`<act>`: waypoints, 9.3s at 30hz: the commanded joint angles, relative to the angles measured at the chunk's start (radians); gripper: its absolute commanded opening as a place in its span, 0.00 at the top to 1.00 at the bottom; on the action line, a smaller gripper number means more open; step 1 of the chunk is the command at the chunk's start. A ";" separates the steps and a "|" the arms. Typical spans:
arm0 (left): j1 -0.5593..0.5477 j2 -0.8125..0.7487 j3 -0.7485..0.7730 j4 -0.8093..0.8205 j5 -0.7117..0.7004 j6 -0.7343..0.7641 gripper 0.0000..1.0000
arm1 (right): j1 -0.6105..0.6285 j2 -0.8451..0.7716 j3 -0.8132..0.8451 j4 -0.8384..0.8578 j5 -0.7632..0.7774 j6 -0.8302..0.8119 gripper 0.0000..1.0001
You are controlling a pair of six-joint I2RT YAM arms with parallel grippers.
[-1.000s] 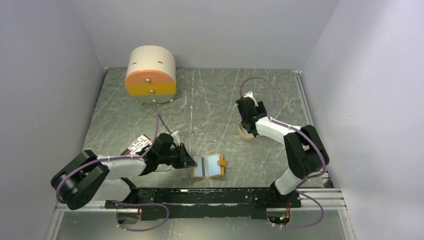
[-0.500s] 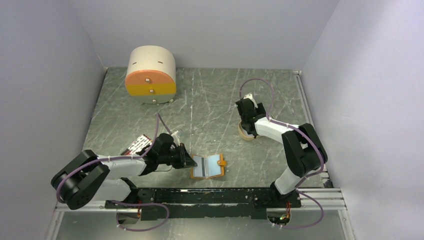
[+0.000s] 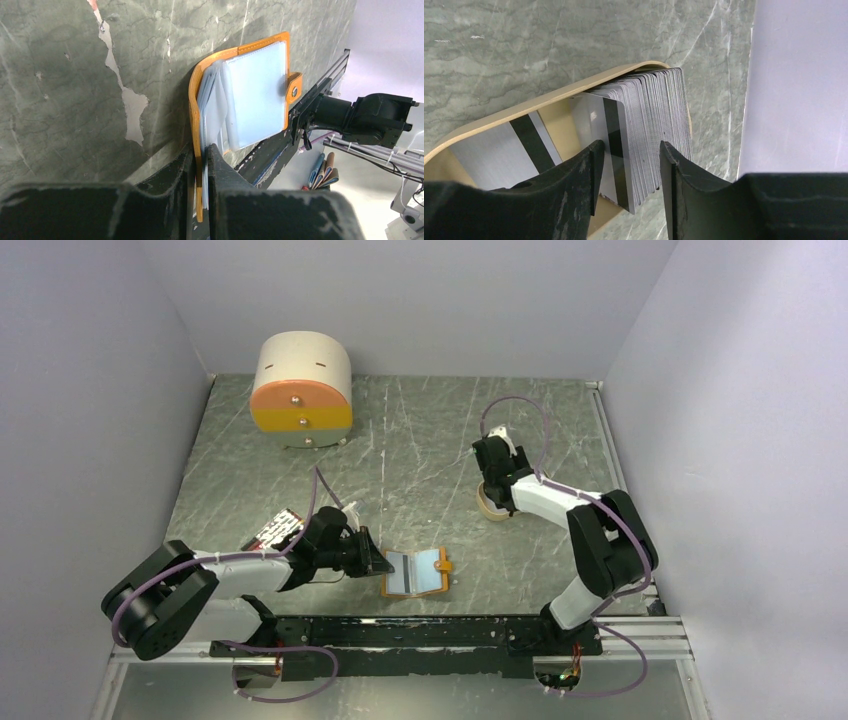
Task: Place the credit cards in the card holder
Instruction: Pick up the credit card from the storage box, then adjust the credit card, then insert the credit card into the card holder.
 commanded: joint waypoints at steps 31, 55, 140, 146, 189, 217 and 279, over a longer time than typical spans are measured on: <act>-0.007 0.031 0.012 -0.008 -0.022 0.024 0.82 | -0.003 -0.235 0.062 -0.187 -0.260 0.100 1.00; -0.007 0.009 0.019 -0.037 -0.052 0.006 0.91 | 0.170 -0.580 -0.188 -0.005 -1.031 0.684 1.00; 0.107 -0.231 0.172 -0.361 -0.104 0.040 0.64 | 0.545 -0.497 -0.270 0.121 -0.611 0.910 1.00; 0.131 -0.319 0.088 -0.090 0.120 -0.043 0.50 | 0.421 -0.630 -0.521 0.538 -0.852 1.060 1.00; 0.078 -0.192 0.071 -0.059 0.060 -0.067 0.91 | 0.393 -0.637 -0.436 0.039 -0.680 0.906 0.27; -0.015 0.043 0.186 -0.174 -0.070 -0.066 0.91 | 0.389 -0.484 -0.555 0.280 -0.758 0.856 0.47; -0.030 0.123 0.110 -0.007 0.041 -0.092 0.91 | 0.388 -0.485 -0.664 0.392 -0.771 0.966 0.64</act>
